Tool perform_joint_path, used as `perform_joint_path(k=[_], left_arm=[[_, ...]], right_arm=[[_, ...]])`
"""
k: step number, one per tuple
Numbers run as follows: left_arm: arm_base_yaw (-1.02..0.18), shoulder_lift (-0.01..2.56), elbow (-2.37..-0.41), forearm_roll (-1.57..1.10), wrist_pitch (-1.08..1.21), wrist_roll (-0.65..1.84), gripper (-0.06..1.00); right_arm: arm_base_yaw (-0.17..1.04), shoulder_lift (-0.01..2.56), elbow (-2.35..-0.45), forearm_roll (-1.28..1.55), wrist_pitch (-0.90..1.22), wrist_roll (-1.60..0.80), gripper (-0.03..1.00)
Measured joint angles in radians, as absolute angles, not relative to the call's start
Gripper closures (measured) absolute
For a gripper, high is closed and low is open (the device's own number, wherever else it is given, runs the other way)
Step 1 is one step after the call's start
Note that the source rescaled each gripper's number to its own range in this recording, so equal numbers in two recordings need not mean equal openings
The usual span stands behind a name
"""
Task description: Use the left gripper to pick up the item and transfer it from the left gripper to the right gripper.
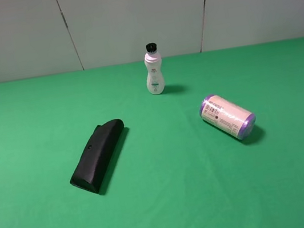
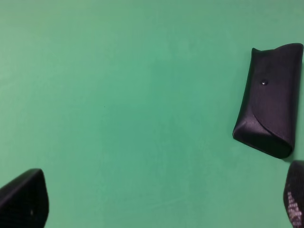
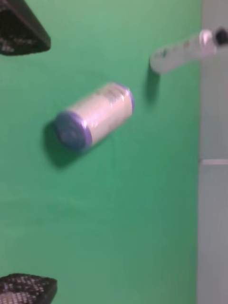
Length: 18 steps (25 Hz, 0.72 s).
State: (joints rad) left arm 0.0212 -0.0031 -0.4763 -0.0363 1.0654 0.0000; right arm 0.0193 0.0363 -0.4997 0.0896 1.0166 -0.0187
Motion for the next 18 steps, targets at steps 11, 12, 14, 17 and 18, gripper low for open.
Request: perform_joint_path(k=[11, 12, 14, 17, 18], left_arm=[[0.021, -0.003, -0.476, -0.036, 1.065, 0.0, -0.06], [0.021, -0.003, -0.476, -0.036, 1.065, 0.0, -0.06], [0.021, -0.003, -0.476, -0.036, 1.065, 0.0, -0.06], [0.021, -0.003, -0.476, -0.036, 1.065, 0.0, -0.06], [0.021, -0.003, -0.476, -0.036, 1.065, 0.0, -0.06]], right_arm=[[-0.102, 0.036, -0.5, 0.091, 1.017, -0.019, -0.03], [-0.102, 0.036, -0.5, 0.091, 1.017, -0.019, -0.03], [-0.102, 0.036, -0.5, 0.091, 1.017, -0.019, -0.03], [-0.102, 0.036, -0.5, 0.091, 1.016, -0.019, -0.03], [-0.102, 0.036, -0.5, 0.091, 1.016, -0.019, -0.03]])
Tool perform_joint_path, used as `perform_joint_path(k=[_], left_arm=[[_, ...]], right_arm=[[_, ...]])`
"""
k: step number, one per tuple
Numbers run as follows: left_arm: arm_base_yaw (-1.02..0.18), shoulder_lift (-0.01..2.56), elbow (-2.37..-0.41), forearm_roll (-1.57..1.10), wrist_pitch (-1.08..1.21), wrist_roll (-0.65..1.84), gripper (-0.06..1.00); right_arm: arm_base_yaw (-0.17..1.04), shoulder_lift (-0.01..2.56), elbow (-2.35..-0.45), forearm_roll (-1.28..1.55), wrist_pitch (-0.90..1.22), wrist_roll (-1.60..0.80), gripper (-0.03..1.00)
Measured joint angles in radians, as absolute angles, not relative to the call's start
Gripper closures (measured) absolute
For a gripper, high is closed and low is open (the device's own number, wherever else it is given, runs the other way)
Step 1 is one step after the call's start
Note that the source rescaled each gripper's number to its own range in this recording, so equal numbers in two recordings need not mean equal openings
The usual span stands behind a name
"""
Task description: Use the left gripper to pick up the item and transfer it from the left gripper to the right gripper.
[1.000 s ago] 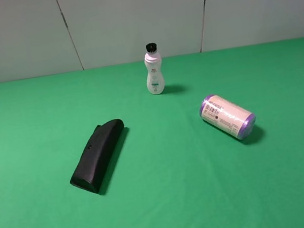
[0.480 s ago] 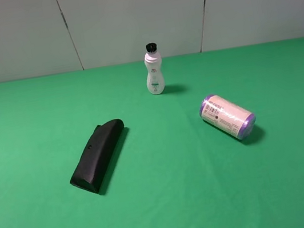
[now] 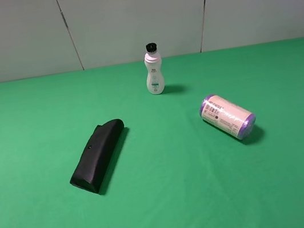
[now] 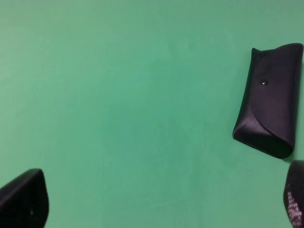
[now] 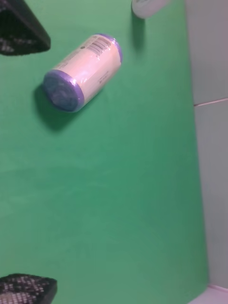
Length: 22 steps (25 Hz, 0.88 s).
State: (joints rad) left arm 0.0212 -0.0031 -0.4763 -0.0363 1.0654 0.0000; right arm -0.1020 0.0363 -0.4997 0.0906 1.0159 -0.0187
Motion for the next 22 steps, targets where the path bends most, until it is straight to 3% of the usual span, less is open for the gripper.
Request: perform_joint_path(k=[22], left_arm=[[0.021, -0.003, -0.476, -0.036, 1.065, 0.0, -0.06]], right_arm=[[-0.102, 0.036, -0.5, 0.091, 1.016, -0.019, -0.03]])
